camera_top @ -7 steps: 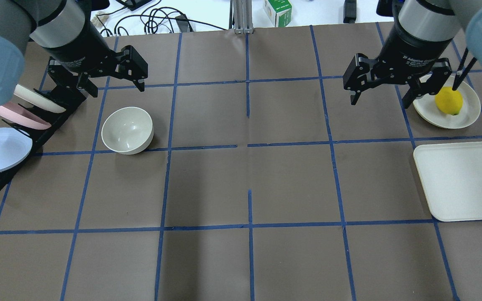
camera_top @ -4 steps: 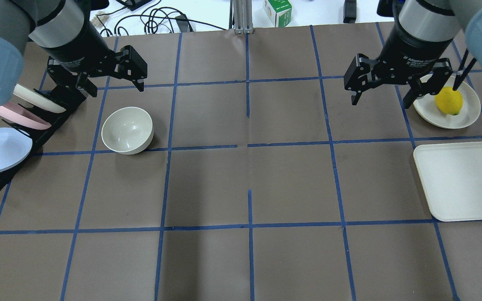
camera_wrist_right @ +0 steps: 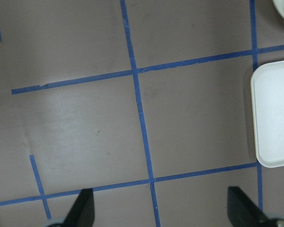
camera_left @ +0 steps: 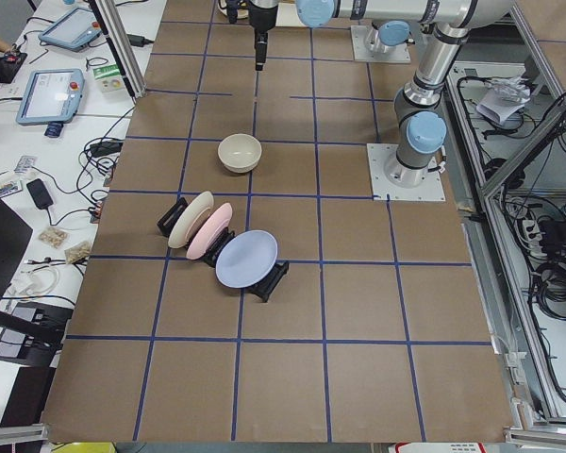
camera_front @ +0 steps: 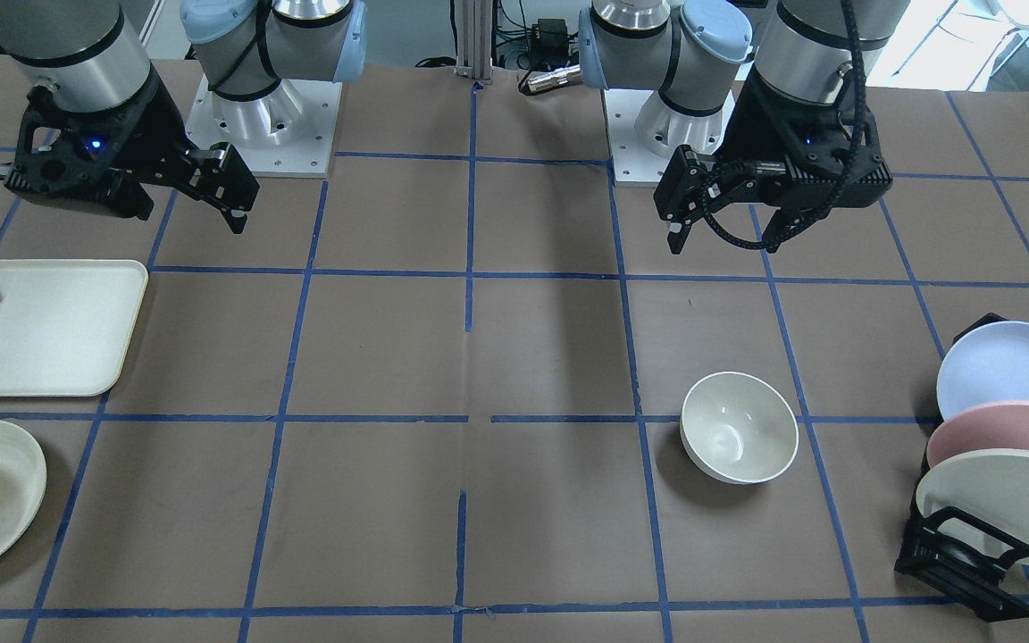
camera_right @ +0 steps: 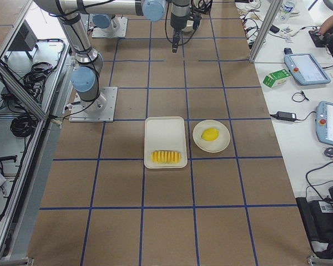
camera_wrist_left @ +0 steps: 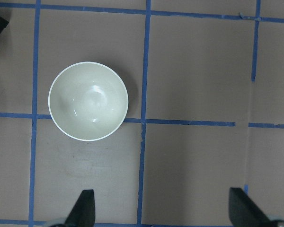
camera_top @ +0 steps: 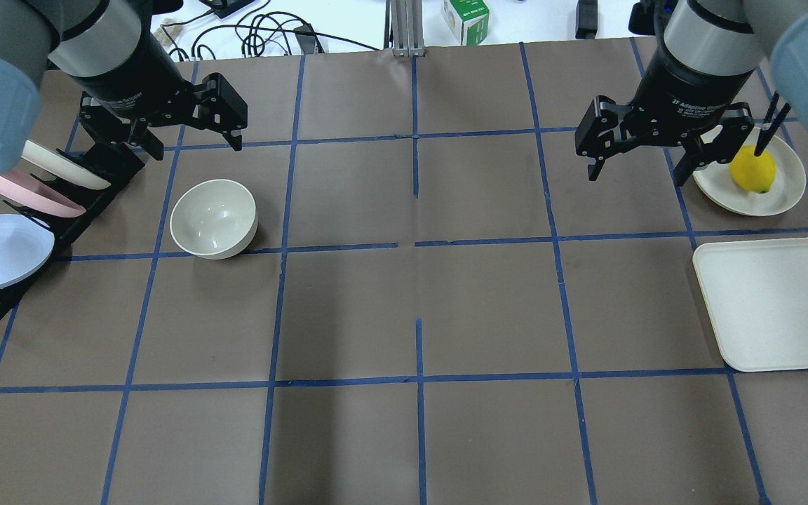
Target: Place bowl and put lemon in it
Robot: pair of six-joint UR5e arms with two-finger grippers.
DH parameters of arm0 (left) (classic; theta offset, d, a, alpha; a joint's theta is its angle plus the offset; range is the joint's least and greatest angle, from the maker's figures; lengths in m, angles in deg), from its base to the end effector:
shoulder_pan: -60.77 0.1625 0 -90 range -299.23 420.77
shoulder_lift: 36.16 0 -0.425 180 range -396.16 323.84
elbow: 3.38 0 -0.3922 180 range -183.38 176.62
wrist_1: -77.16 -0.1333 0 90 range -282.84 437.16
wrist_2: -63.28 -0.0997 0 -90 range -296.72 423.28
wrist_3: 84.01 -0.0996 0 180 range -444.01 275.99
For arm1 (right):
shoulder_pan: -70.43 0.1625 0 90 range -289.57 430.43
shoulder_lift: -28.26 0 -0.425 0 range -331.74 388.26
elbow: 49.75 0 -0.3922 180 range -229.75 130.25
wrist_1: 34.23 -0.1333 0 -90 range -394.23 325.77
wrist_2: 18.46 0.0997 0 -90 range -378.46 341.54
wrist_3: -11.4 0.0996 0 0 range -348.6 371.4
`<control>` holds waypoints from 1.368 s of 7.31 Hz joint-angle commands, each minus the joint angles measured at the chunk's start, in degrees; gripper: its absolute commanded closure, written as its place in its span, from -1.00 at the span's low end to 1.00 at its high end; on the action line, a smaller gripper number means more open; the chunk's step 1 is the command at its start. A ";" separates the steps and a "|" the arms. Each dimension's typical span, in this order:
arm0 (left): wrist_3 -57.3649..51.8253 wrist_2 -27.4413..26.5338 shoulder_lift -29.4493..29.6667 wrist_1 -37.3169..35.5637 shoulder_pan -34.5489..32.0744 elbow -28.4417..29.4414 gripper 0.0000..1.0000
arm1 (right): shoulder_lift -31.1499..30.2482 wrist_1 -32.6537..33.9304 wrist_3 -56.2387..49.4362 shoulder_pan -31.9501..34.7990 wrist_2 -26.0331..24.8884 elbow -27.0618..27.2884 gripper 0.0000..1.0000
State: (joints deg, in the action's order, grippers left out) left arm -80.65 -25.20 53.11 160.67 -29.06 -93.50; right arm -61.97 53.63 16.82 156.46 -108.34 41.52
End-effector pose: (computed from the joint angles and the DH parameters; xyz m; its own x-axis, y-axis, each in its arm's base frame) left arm -0.1345 -0.4984 0.5052 -0.9978 -0.0578 0.0335 -0.0615 0.9906 -0.1218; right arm 0.0996 -0.4925 0.4754 -0.9866 0.1631 0.0032 0.1630 0.9851 0.0554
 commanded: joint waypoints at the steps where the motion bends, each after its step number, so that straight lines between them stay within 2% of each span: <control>1: 0.07 0.06 -0.06 -0.01 0.00 -0.31 -1.00 | 3.37 4.41 -6.60 -8.81 0.15 -0.04 -1.00; 3: -0.02 0.06 -0.15 -0.01 0.00 -0.67 -1.00 | 8.73 13.79 -17.24 -14.37 -0.02 -0.13 -1.00; 4: -0.10 -0.03 0.20 -0.10 0.00 -0.67 -1.00 | 10.49 16.01 -19.63 -16.74 0.15 -0.22 -1.00; 6: -1.32 -0.03 3.34 -1.41 2.62 -0.93 -1.00 | 16.19 23.55 -27.17 -20.88 0.15 -0.83 -1.00; 8: -4.55 -0.02 11.15 -10.77 6.93 -3.38 -1.00 | 21.55 29.80 -32.47 -24.23 0.50 -1.01 -1.00; 10: -17.18 0.06 16.96 -19.67 12.62 -7.77 -1.00 | 25.17 34.22 -33.63 -24.41 0.24 -1.01 -1.00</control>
State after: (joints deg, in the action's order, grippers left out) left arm -90.80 -25.28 66.56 146.04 -20.18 -98.73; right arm -39.06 85.32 -15.94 132.39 -108.00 40.54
